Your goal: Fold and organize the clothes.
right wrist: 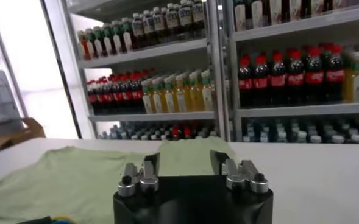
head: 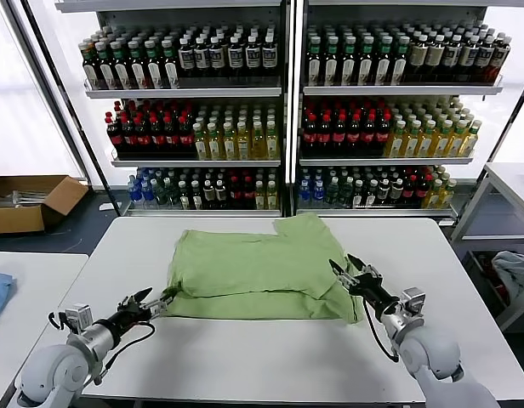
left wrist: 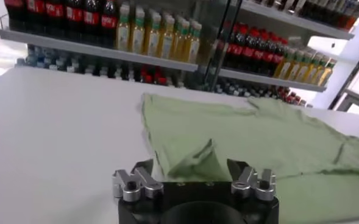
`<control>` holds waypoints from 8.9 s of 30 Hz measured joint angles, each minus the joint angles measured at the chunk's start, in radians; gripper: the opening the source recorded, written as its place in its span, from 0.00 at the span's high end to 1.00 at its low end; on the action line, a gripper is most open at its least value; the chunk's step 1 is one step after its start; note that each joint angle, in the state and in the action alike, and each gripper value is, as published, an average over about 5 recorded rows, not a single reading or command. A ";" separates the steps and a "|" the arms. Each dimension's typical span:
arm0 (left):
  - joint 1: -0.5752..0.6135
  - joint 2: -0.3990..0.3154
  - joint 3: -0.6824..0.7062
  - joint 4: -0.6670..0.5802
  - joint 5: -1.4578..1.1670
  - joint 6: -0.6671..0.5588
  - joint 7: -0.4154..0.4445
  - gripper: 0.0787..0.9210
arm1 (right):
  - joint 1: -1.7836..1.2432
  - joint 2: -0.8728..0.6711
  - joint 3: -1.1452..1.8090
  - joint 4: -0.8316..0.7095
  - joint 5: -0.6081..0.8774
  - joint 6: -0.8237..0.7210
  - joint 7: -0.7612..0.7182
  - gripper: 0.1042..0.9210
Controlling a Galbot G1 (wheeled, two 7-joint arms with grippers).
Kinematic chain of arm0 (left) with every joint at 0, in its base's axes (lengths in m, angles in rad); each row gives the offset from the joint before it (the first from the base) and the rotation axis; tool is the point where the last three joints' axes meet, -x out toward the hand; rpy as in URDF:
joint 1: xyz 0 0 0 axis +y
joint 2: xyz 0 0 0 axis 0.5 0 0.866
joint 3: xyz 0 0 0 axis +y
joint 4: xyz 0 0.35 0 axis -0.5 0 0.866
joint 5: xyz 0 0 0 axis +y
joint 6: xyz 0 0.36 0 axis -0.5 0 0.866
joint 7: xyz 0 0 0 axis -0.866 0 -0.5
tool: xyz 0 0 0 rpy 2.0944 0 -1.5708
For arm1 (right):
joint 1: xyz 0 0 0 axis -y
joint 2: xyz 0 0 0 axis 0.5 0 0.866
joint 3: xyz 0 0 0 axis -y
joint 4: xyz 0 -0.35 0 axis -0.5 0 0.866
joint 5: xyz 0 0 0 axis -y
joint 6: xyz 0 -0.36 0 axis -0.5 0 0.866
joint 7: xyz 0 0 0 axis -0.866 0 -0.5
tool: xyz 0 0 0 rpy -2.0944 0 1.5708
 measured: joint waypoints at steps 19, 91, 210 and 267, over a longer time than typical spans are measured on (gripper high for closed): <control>-0.009 -0.038 0.017 0.049 0.035 -0.009 -0.002 0.15 | -0.124 0.016 -0.007 0.046 -0.055 -0.085 0.032 0.50; 0.486 -0.151 -0.326 -0.487 0.214 0.055 -0.069 0.42 | -0.351 -0.084 0.221 0.297 0.111 -0.061 -0.011 0.24; 0.045 0.079 -0.053 -0.101 0.040 -0.084 -0.007 0.99 | -0.042 0.017 0.118 0.197 0.129 -0.261 -0.075 1.00; 0.326 -0.256 -0.013 -0.280 0.234 -0.126 -0.402 0.12 | -0.378 0.100 0.558 0.224 0.062 0.122 0.036 0.12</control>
